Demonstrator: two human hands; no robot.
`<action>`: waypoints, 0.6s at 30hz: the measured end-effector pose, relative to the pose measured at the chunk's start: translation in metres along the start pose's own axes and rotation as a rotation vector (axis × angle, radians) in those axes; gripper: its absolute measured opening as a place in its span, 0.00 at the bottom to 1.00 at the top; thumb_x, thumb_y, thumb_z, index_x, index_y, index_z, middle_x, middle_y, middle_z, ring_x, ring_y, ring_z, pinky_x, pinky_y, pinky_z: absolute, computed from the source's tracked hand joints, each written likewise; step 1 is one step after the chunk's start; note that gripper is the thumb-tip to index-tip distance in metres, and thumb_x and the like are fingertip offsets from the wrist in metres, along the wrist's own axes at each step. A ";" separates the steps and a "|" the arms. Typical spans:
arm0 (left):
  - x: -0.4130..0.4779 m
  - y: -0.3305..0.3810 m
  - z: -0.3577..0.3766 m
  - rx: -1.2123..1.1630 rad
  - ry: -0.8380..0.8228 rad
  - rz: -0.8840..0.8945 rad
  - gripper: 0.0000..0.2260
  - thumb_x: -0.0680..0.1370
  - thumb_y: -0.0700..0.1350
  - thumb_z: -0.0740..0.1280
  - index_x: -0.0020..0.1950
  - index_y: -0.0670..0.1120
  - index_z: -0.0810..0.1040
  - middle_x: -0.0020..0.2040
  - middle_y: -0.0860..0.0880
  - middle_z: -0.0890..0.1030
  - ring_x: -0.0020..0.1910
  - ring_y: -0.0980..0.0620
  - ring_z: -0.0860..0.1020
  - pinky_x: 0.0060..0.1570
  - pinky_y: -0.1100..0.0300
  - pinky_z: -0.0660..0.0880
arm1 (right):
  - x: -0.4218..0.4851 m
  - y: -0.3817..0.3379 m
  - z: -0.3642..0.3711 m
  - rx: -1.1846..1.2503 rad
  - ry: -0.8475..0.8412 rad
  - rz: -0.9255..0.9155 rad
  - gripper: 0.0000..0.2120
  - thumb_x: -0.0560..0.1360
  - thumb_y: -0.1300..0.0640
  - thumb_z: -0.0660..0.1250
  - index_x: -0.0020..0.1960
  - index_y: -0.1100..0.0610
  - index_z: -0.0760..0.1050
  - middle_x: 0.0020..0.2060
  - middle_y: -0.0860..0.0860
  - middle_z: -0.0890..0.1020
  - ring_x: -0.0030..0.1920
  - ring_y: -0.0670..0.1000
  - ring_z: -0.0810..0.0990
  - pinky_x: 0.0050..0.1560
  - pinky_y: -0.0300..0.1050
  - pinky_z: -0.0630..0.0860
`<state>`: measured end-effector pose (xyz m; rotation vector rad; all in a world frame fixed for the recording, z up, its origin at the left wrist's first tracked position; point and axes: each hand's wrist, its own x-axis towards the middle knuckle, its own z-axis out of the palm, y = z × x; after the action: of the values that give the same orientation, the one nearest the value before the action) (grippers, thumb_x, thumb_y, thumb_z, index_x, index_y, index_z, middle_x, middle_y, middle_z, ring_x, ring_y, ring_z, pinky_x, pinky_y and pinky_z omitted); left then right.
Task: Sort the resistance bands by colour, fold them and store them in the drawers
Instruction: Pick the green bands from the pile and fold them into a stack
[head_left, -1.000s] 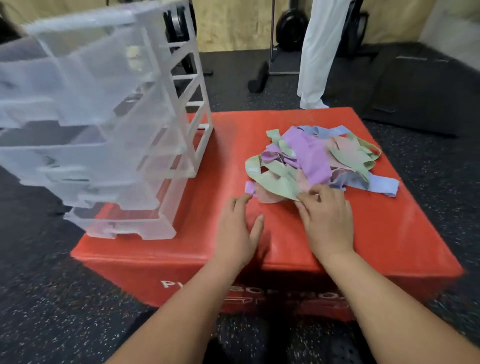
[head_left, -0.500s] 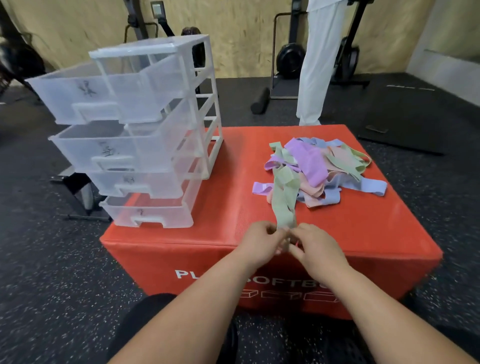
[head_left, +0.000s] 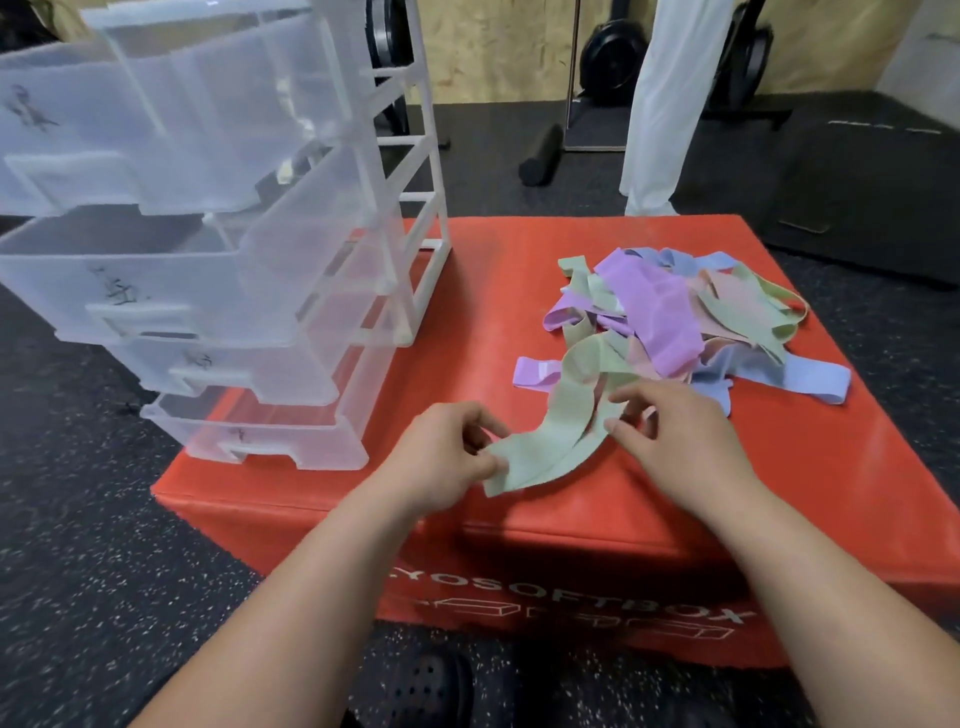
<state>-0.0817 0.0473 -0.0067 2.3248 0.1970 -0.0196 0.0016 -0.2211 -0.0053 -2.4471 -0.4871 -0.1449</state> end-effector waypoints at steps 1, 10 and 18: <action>0.003 -0.003 -0.003 0.017 -0.001 -0.006 0.11 0.72 0.43 0.80 0.51 0.55 0.85 0.39 0.55 0.83 0.35 0.57 0.80 0.44 0.54 0.80 | 0.005 0.004 0.003 0.004 0.019 0.028 0.15 0.74 0.47 0.75 0.60 0.43 0.80 0.48 0.45 0.80 0.45 0.47 0.80 0.51 0.50 0.78; 0.014 -0.010 -0.003 0.110 -0.052 -0.030 0.14 0.70 0.46 0.81 0.53 0.55 0.83 0.42 0.53 0.84 0.41 0.54 0.82 0.43 0.58 0.78 | 0.037 0.008 0.019 -0.159 -0.024 0.096 0.28 0.76 0.41 0.72 0.74 0.43 0.70 0.60 0.55 0.74 0.65 0.62 0.72 0.65 0.58 0.74; 0.006 -0.015 -0.010 0.043 -0.068 -0.042 0.14 0.71 0.46 0.82 0.52 0.56 0.83 0.43 0.54 0.83 0.34 0.58 0.81 0.37 0.64 0.77 | 0.031 0.015 0.019 -0.151 0.042 0.099 0.11 0.75 0.56 0.72 0.57 0.47 0.78 0.48 0.48 0.84 0.51 0.56 0.82 0.46 0.50 0.78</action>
<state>-0.0781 0.0652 -0.0111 2.3585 0.2126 -0.1249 0.0353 -0.2109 -0.0225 -2.6046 -0.3472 -0.1974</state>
